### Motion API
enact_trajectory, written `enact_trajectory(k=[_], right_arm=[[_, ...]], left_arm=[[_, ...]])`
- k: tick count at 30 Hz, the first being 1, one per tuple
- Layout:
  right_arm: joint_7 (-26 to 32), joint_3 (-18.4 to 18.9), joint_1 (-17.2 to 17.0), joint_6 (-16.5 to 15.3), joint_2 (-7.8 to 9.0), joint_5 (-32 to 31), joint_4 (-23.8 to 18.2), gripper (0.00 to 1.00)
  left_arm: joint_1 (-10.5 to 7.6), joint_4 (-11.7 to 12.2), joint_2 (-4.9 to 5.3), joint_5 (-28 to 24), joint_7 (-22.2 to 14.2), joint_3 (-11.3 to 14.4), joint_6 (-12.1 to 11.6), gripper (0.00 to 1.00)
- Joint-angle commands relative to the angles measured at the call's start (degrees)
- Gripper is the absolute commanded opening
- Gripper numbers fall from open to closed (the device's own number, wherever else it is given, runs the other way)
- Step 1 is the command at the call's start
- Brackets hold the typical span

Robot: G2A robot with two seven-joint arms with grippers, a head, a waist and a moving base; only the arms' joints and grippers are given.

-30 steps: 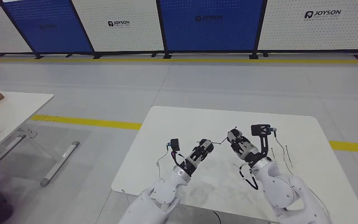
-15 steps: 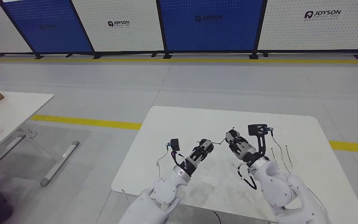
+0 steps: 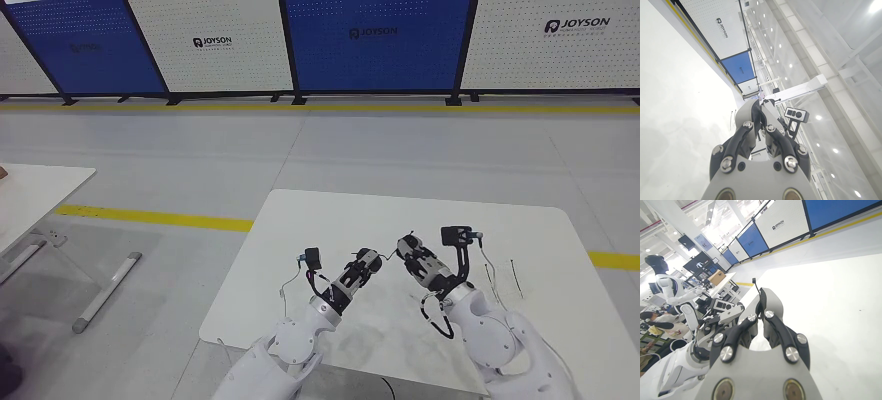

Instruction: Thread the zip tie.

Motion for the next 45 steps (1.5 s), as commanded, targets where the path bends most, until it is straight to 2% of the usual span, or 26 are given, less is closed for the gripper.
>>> enact_trajectory(k=[1,6,12,18,22,27,29,38,45], right_arm=[[0.3,0.0,0.1,0.0,-0.02,-0.1,0.2,0.00],[0.3,0.0,0.1,0.0,-0.02,-0.1,0.2,0.00],[0.3,0.0,0.1,0.0,-0.02,-0.1,0.2,0.00],[0.1,0.1,0.0,0.0,-0.02,-0.1,0.2,0.00],[-4.6,2.2,-1.7,0.4,-0.04,1.0,-0.4,0.00],[-6.8,4.5,-4.0,-0.9,0.16,1.9,-1.4,0.00],[-3.5,4.2,-4.3,-0.8,0.26,1.7,-1.3,0.00],[-3.5,4.2,-4.3,-0.8,0.26,1.7,-1.3,0.00],[-6.8,3.7,-5.1,-2.2,-0.19,2.1,-1.9,0.00]], left_arm=[[0.00,0.0,0.00,0.0,0.0,0.0,0.0,0.00],[0.00,0.0,0.00,0.0,0.0,0.0,0.1,0.00],[-0.75,0.4,-0.27,0.9,1.3,0.5,2.0,0.00],[-0.85,0.5,-0.39,1.1,1.7,0.7,1.8,0.00],[-0.85,0.5,-0.39,1.1,1.7,0.7,1.8,0.00],[-0.85,0.5,-0.39,1.1,1.7,0.7,1.8,0.00],[-0.85,0.5,-0.39,1.1,1.7,0.7,1.8,0.00],[-0.85,0.5,-0.39,1.1,1.7,0.7,1.8,0.00],[-0.85,0.5,-0.39,1.1,1.7,0.7,1.8,0.00]])
